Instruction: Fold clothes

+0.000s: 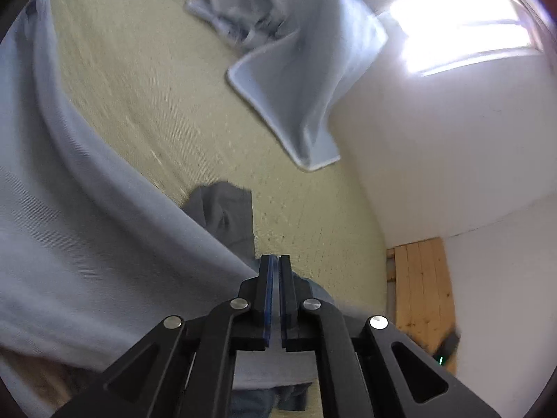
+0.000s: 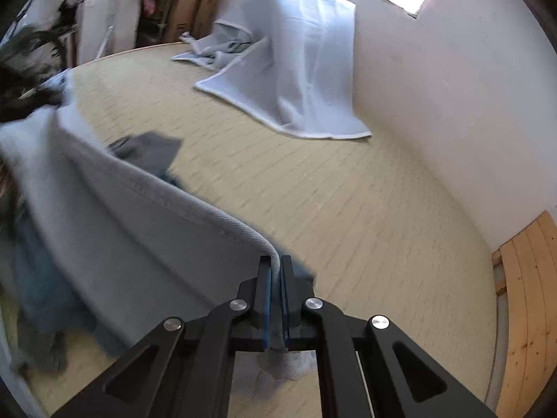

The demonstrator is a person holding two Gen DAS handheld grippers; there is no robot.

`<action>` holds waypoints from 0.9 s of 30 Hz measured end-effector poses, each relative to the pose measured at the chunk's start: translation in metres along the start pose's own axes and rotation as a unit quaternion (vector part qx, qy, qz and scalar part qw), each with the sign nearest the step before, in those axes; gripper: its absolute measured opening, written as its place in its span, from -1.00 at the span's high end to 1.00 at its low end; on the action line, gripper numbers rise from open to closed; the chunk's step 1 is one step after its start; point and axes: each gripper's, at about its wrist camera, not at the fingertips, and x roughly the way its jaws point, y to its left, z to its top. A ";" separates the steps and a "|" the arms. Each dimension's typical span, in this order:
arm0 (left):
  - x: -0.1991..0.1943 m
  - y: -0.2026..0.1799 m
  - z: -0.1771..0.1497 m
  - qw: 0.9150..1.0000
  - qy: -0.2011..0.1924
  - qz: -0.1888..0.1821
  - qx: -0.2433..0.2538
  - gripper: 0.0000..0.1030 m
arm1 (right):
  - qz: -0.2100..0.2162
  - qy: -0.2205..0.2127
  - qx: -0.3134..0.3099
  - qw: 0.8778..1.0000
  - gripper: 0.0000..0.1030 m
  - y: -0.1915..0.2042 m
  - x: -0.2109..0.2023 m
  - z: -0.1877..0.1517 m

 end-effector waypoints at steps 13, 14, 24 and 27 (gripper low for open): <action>-0.062 0.000 -0.040 0.984 -0.075 0.031 0.158 -0.67 | -0.082 0.023 0.168 0.982 -0.14 -0.039 0.052 0.019; -0.061 0.001 -0.041 0.984 -0.072 0.032 0.162 -0.67 | -0.085 0.011 0.183 0.979 -0.19 -0.037 0.039 0.013; -0.101 -0.019 -0.069 0.971 -0.098 -0.005 0.216 -0.70 | -0.020 -0.066 0.237 0.969 -0.28 0.023 -0.126 -0.070; -0.137 -0.013 -0.093 0.966 -0.110 -0.004 0.235 -0.70 | -0.004 -0.090 0.233 0.968 -0.30 0.054 -0.191 -0.097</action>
